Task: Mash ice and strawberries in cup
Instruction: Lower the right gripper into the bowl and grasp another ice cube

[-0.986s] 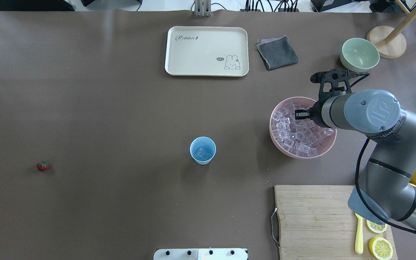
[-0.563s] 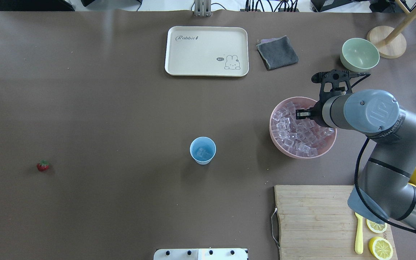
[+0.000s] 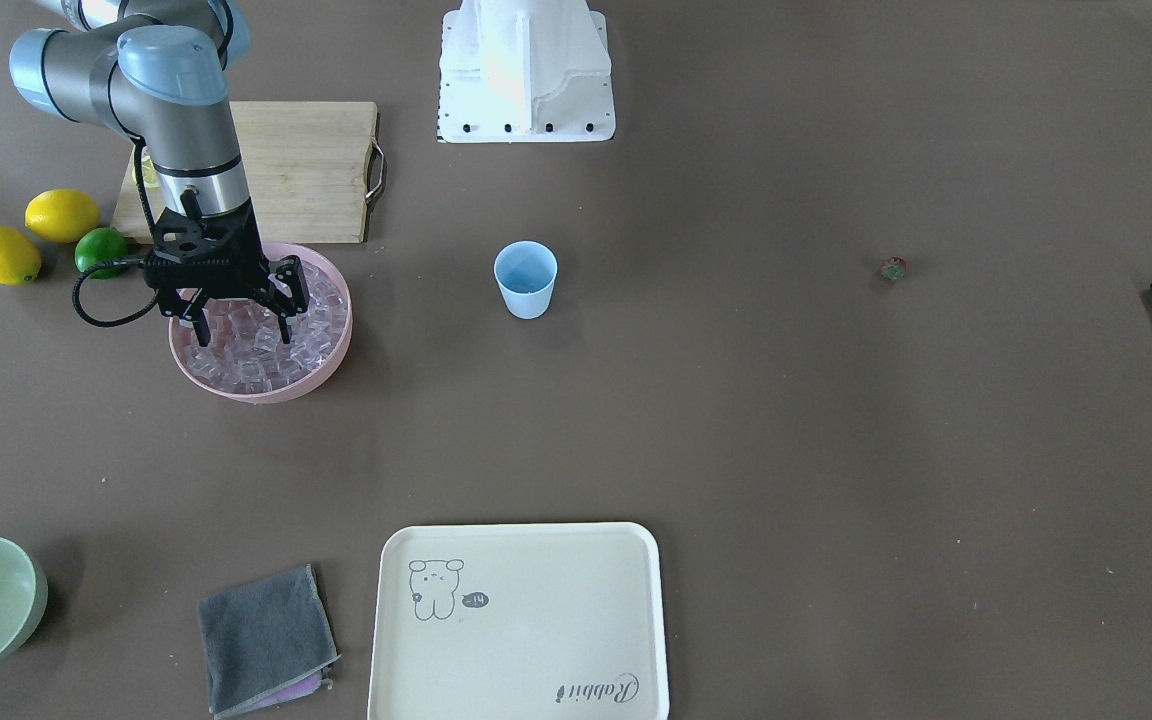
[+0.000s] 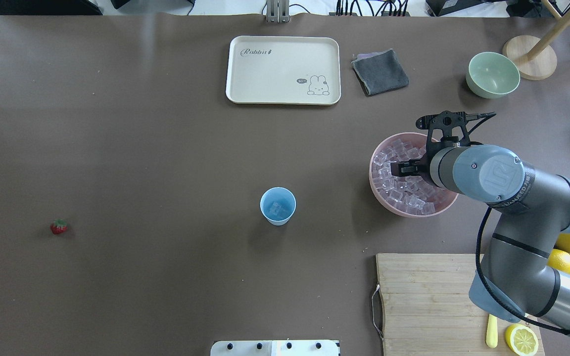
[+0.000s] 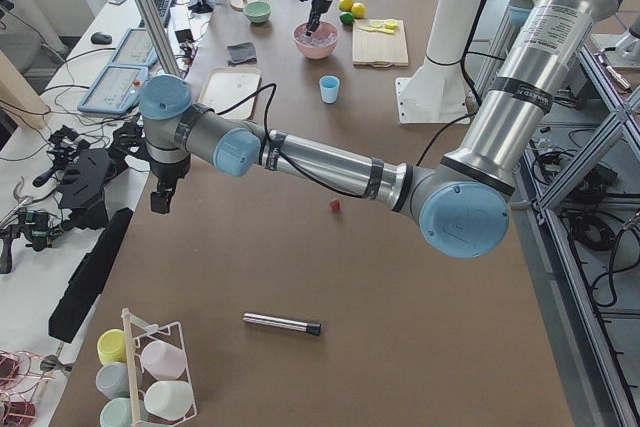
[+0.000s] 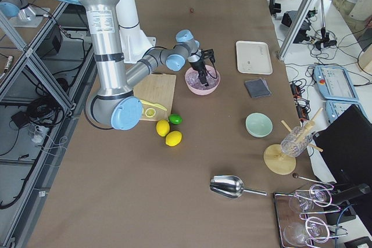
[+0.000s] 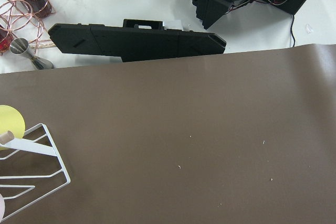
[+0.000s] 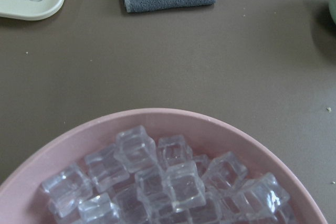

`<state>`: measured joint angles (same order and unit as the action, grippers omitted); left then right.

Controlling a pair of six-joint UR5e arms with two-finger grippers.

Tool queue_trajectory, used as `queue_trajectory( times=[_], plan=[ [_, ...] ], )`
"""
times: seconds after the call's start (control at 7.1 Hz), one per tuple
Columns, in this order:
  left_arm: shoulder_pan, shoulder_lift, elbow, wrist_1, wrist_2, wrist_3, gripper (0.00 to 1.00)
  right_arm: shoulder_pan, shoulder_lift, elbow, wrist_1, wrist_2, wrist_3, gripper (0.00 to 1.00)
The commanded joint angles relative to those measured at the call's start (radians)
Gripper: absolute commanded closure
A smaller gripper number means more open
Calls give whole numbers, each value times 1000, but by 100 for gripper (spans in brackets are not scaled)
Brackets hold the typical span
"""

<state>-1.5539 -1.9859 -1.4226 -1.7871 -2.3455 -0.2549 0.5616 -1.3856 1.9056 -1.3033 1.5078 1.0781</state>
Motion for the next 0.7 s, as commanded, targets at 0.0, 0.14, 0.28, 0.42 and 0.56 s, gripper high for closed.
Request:
queue_trajectory(
  times=[0.0, 0.14, 0.28, 0.42, 0.56],
  plan=[
    [0, 4, -1, 0, 0, 0, 2, -19, -1, -17, -1, -14, 0, 2],
    [0, 6, -1, 0, 0, 0, 2, -25, -4, -17, -1, -21, 0, 8],
    [0, 6, -1, 0, 0, 0, 2, -29, -6, -23, -1, -26, 0, 26],
    [0, 7, -1, 0, 0, 0, 2, -32, 0, -23, -20, -26, 0, 58],
    [0, 7, -2, 0, 0, 0, 2, -35, 6, -13, -59, -23, -1, 94]
  ],
)
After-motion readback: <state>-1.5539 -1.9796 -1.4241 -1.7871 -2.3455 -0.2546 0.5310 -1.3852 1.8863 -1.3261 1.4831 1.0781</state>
